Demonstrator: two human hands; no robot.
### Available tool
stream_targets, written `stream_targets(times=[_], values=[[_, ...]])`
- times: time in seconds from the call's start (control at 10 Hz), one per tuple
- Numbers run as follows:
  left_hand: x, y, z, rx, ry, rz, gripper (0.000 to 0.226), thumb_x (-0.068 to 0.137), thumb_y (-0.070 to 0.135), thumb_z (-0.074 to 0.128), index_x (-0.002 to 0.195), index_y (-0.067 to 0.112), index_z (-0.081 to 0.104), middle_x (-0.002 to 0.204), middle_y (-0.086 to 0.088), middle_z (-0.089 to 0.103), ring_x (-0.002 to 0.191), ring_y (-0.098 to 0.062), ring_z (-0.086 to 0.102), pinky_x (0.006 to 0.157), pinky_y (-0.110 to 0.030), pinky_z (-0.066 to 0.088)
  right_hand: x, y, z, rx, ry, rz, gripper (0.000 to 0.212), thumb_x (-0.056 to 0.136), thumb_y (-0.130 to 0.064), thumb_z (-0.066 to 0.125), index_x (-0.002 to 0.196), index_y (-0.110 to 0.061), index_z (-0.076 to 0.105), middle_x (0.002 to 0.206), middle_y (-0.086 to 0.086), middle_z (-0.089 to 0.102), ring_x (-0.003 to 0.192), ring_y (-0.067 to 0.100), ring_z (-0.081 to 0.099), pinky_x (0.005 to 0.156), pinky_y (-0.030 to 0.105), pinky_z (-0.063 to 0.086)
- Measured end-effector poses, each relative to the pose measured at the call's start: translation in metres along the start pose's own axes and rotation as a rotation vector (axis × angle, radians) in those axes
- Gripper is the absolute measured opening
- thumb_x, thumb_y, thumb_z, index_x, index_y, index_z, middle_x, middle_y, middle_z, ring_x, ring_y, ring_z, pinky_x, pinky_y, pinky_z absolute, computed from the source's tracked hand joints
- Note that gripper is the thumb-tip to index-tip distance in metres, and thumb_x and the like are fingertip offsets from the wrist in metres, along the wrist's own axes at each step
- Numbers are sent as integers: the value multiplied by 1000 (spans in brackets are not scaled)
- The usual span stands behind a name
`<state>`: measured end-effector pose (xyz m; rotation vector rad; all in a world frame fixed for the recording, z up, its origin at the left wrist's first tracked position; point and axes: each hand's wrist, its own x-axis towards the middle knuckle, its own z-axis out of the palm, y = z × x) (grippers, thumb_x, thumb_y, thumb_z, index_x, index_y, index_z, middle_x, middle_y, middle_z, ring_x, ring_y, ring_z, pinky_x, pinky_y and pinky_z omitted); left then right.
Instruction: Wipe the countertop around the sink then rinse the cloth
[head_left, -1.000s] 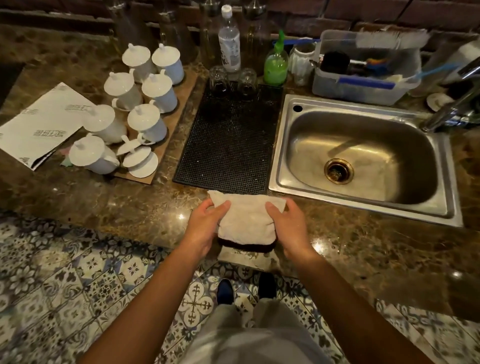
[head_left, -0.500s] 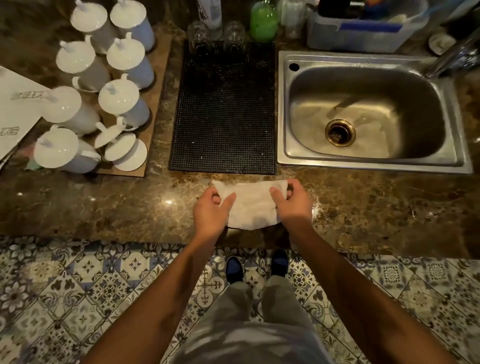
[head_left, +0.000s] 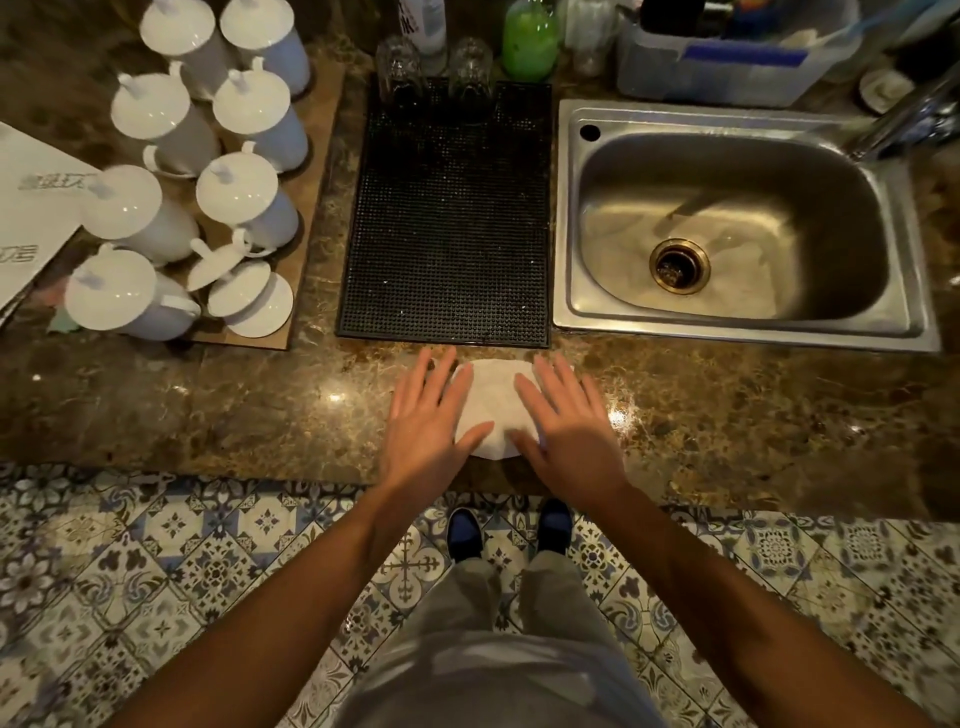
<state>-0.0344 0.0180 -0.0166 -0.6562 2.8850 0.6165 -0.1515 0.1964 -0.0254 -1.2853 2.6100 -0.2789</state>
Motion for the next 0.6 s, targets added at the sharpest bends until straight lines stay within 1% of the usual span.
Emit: stream_targets(times=[0.1, 0.2, 0.3, 0.4, 0.5, 0.6], values=[[-5, -5, 11, 105, -92, 100, 76, 102, 65, 34, 164, 25, 19, 174, 1, 2, 161, -25, -10, 131, -53, 7, -5, 3, 8, -65, -87, 1, 68, 103, -63, 37, 157, -22, 40, 166, 9, 33, 157, 31, 23, 122, 59, 24], [-11, -14, 19, 116, -111, 88, 75, 103, 68, 24, 164, 25, 20, 174, 1, 6, 162, -25, -5, 131, -51, 5, -10, 12, 11, -64, -88, 0, 70, 103, -64, 35, 159, -22, 36, 167, 9, 32, 157, 31, 23, 124, 59, 22], [-13, -17, 20, 139, -73, 81, 74, 103, 69, 23, 163, 26, 26, 173, -2, 15, 162, -28, 6, 130, -54, 12, -11, 20, 12, -63, -116, -32, 68, 104, -62, 36, 161, -24, 31, 169, 8, 27, 158, 29, 18, 123, 61, 21], [-12, -14, 19, 156, -80, 67, 73, 103, 69, 27, 161, 25, 32, 172, -4, 21, 161, -30, 12, 128, -56, 18, -5, 21, 5, -40, -224, -22, 68, 105, -63, 29, 163, -30, 18, 173, 4, 13, 160, 26, 5, 126, 60, 12], [-11, -6, 9, 96, -34, 48, 69, 100, 67, 38, 148, 20, 52, 163, -11, 40, 154, -35, 30, 122, -60, 30, -2, 17, -16, 50, -246, 4, 64, 103, -59, 34, 159, -27, 31, 170, 7, 23, 158, 29, 14, 126, 54, 14], [1, 8, -12, -5, 160, 96, 48, 98, 56, 51, 115, 14, 67, 130, -13, 62, 125, -33, 56, 100, -55, 49, 4, 20, -53, 146, -48, 24, 39, 100, -46, 52, 127, -21, 65, 141, 4, 55, 136, 26, 45, 113, 42, 34]])
